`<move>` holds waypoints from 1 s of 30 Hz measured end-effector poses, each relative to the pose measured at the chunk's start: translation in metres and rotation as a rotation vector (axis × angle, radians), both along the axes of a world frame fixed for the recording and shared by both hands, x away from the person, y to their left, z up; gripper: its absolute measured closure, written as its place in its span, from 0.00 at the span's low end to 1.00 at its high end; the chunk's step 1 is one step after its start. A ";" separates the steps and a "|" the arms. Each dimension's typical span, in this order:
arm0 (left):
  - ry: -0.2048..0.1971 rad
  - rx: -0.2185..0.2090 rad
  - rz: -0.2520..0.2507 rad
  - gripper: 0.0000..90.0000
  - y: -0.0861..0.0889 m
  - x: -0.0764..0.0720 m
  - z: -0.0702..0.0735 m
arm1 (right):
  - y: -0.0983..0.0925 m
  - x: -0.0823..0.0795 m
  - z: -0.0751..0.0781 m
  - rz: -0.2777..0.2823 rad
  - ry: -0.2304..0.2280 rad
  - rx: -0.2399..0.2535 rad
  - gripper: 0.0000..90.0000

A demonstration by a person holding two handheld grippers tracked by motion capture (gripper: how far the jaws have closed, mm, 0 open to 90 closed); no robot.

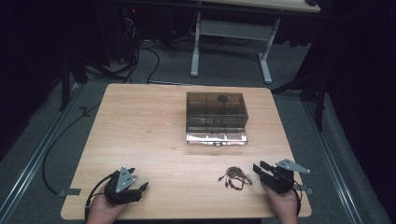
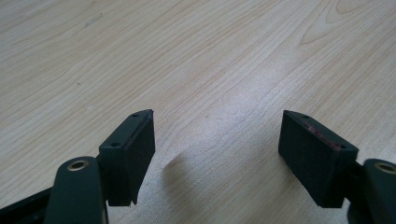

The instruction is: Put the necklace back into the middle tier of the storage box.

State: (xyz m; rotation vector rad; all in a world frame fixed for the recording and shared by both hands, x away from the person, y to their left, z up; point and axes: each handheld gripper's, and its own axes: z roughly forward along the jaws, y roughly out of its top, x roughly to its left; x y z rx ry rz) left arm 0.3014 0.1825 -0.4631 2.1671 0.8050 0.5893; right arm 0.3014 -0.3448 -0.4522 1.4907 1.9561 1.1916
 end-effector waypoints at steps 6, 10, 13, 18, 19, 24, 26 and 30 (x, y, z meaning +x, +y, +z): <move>0.005 0.004 -0.004 0.31 0.000 0.001 0.000 | 0.006 0.000 -0.001 0.014 0.010 -0.055 0.63; 0.006 0.004 -0.011 0.31 0.000 0.000 0.000 | 0.008 0.001 -0.002 0.012 0.014 -0.074 0.62; 0.006 0.002 -0.012 0.31 0.000 0.000 0.000 | 0.009 0.001 -0.002 0.012 0.016 -0.085 0.63; 0.009 0.003 -0.011 0.31 0.000 0.001 0.000 | 0.022 -0.004 0.003 0.070 -0.010 -0.109 0.88; 0.011 0.001 -0.012 0.31 0.000 0.001 0.000 | 0.022 -0.004 0.003 0.070 -0.010 -0.109 0.88; 0.014 -0.001 -0.013 0.31 0.000 0.002 0.000 | 0.063 -0.003 0.007 0.208 0.011 -0.115 1.00; 0.013 0.002 -0.013 0.31 0.000 0.001 0.000 | 0.078 -0.001 0.008 0.251 0.017 -0.121 1.00; 0.012 -0.001 -0.010 0.31 0.000 0.001 0.000 | 0.101 0.001 0.010 0.308 0.024 -0.131 0.98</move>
